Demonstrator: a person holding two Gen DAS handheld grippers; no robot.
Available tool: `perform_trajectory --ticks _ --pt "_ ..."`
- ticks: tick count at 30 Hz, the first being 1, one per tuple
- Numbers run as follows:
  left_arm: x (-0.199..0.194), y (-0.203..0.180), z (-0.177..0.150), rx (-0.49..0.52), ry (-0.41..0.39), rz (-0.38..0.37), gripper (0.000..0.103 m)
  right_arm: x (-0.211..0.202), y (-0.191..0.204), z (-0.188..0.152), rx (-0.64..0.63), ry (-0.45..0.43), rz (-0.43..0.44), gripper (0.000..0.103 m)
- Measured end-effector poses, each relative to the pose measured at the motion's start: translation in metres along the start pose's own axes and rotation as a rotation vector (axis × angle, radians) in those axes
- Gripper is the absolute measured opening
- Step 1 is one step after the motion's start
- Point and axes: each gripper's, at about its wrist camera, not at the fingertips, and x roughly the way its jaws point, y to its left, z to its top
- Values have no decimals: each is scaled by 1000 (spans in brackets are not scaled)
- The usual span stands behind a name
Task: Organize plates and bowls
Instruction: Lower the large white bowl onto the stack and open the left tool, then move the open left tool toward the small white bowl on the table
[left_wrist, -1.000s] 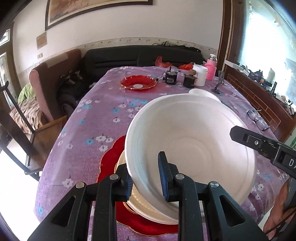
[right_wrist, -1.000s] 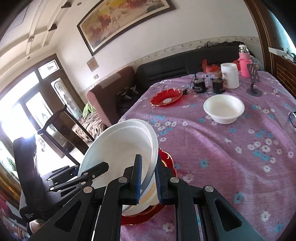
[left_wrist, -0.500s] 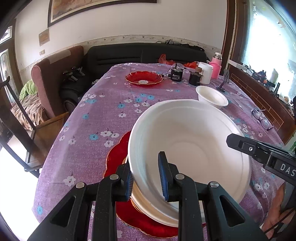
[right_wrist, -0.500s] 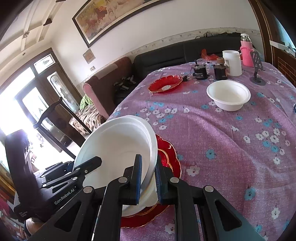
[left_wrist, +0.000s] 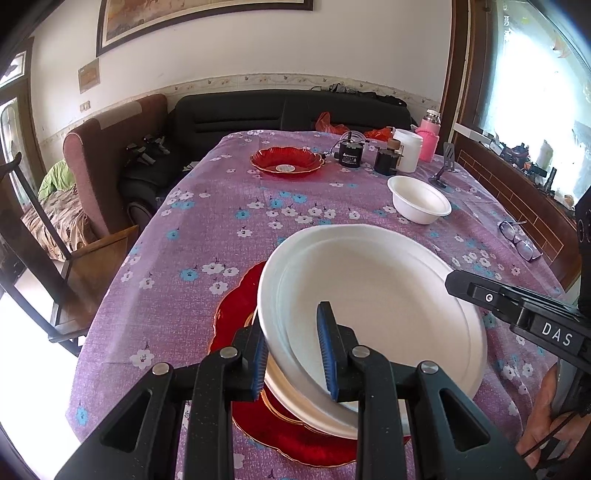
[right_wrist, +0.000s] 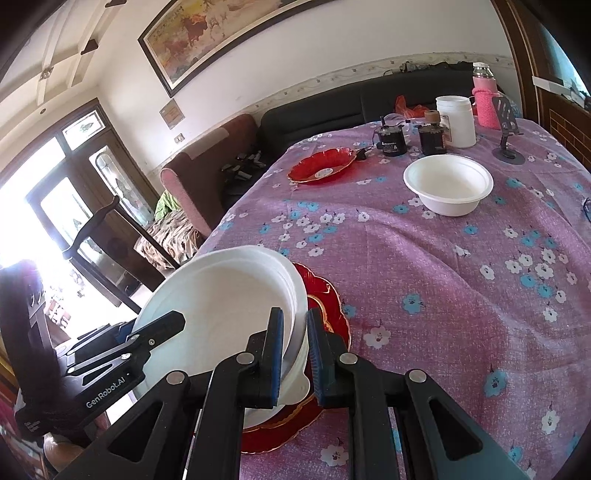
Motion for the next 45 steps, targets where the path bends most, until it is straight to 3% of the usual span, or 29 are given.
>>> perform_trajectory --ticks 11,24,26,35,45 --pt "-5 3 0 -15 3 -18 26 -2 0 -2 10 13 8 15" --pt "-14 4 2 -24 -11 -19 35 -23 -8 -3 48 -25 32 37" --pt "-18 7 3 -33 -24 -8 41 -27 -11 -4 58 -30 32 37" --pt "-32 7 7 -35 -50 -2 41 -45 -40 -5 132 -62 25 38" --pt "-37 -25 10 20 -44 -33 42 -63 -75 -11 212 -84 10 38"
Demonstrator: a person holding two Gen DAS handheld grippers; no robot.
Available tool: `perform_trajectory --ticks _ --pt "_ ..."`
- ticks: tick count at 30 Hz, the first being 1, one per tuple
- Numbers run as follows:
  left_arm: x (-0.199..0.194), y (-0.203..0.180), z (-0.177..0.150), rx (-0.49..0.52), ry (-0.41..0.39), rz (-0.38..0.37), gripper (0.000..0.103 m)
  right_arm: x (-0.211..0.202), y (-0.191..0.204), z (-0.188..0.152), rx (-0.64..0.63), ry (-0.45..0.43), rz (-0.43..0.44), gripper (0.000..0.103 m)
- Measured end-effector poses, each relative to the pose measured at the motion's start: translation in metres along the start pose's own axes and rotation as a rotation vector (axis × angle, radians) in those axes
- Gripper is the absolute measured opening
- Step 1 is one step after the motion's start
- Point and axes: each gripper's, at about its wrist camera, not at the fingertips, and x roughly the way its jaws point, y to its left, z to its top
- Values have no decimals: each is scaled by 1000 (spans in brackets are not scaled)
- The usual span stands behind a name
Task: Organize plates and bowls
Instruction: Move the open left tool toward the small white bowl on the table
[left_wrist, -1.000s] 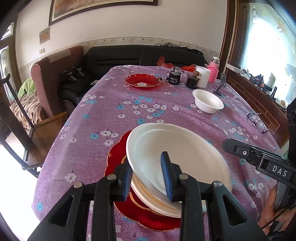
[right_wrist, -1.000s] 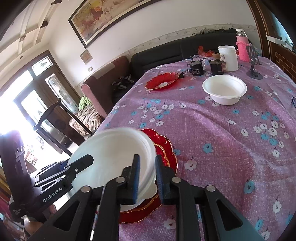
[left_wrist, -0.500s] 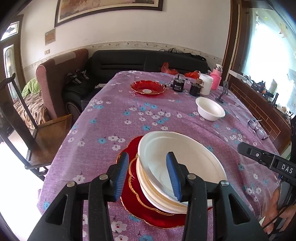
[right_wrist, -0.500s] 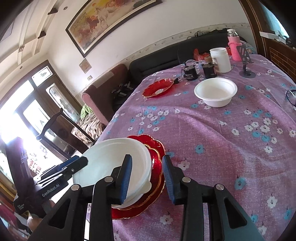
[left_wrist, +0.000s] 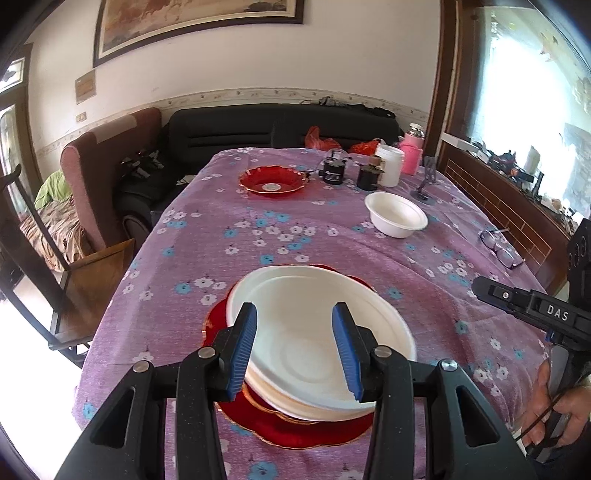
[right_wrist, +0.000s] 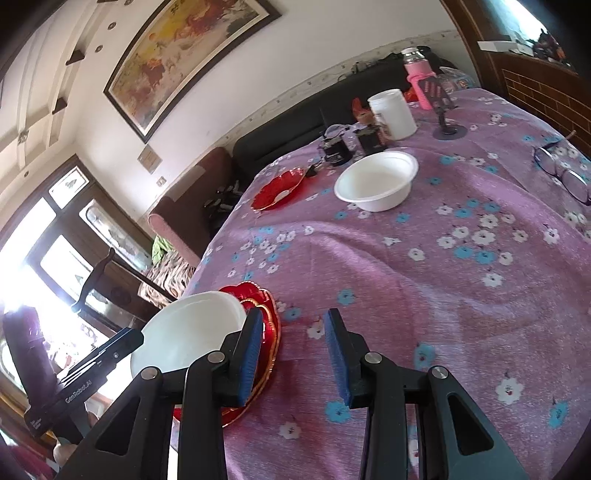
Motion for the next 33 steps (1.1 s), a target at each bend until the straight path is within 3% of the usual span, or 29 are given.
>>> perform_trajectory --ticks 10,33 --pt "3 -52 2 91 22 -46 48 -14 -24 -2 47 -23 8 43" --pt "37 -144 0 221 143 -162 48 -39 -70 -2 135 -60 6 44"
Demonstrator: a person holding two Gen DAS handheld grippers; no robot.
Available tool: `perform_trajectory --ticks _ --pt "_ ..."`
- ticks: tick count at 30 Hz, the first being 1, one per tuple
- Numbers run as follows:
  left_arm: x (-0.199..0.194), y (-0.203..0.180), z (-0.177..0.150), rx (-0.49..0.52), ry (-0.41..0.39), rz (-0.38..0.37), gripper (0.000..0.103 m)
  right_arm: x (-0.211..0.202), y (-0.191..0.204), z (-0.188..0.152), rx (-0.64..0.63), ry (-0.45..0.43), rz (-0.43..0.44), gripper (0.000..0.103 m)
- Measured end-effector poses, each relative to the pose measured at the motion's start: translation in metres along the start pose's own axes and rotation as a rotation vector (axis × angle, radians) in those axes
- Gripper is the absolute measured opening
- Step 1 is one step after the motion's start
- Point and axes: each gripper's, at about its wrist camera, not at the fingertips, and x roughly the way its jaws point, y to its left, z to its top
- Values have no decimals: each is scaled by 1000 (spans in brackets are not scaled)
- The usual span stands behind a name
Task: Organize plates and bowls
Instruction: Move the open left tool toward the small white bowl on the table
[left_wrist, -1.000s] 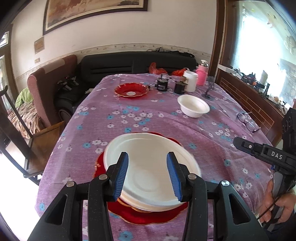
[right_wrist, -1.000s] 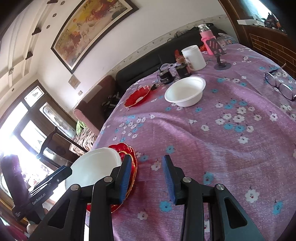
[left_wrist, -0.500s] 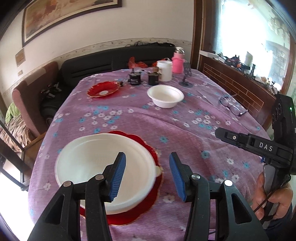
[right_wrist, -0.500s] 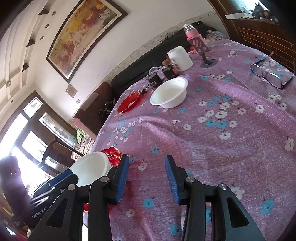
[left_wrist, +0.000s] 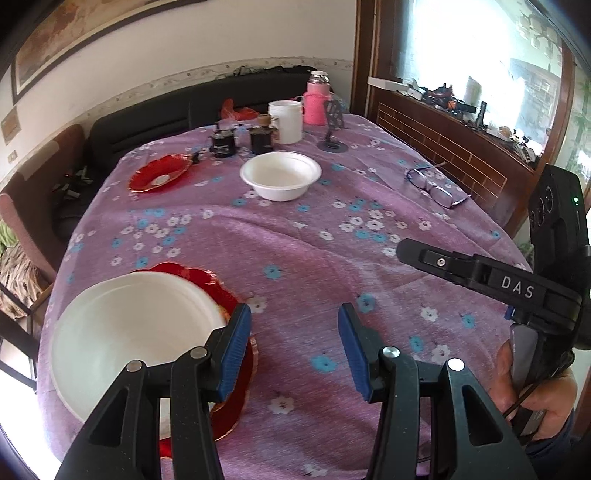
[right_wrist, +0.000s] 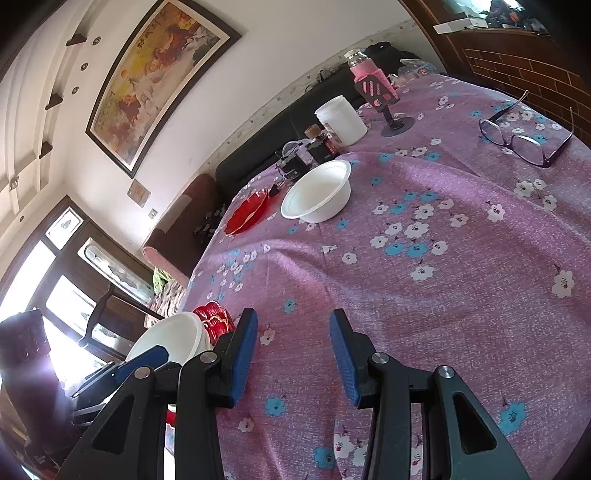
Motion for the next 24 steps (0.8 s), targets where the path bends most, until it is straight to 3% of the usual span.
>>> perform_trajectory --ticks 14,24 --pt "10 -29 38 -10 62 -105 53 -21 -13 20 3 -50 -25 45" --pt "14 -40 72 -1 92 -81 55 -36 -12 42 -31 -89 -46 51"
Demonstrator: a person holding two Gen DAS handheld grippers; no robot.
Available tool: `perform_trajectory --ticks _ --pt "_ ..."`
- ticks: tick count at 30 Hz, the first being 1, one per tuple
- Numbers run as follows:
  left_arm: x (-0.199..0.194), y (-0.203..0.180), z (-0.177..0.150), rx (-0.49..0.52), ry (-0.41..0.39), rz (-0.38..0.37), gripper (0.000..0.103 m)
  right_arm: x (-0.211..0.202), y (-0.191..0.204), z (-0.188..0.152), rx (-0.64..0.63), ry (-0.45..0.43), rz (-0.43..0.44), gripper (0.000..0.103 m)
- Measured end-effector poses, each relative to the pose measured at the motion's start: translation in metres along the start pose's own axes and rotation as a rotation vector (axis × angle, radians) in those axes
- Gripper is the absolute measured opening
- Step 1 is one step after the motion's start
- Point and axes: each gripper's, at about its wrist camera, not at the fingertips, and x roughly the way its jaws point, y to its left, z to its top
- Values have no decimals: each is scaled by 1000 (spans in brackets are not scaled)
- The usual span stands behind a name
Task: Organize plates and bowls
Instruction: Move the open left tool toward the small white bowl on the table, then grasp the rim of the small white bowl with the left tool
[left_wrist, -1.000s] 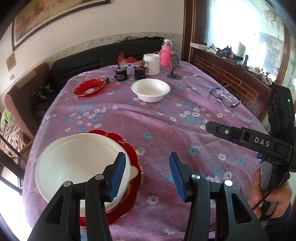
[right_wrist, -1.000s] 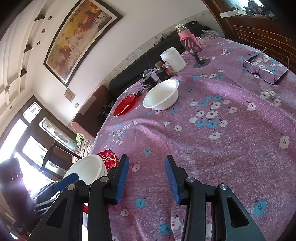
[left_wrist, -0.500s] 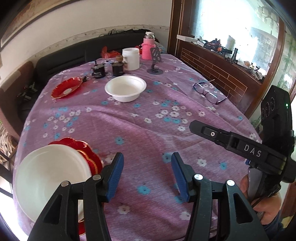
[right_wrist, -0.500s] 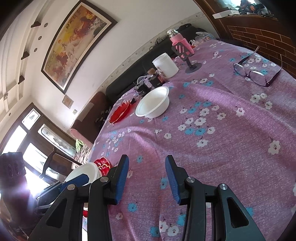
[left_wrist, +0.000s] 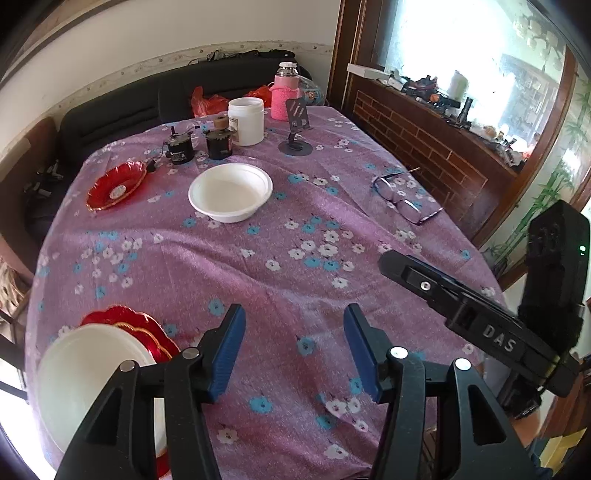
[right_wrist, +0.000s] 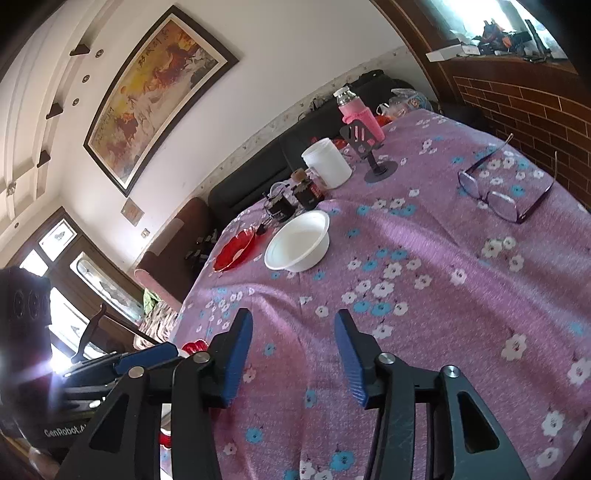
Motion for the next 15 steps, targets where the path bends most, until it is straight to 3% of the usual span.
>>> perform_trajectory --ticks 8,15 --pt "15 25 38 -45 51 74 55 6 2 30 -41 -7 -62 51" --pt "38 68 71 -126 69 148 55 47 6 57 -44 41 -93 51"
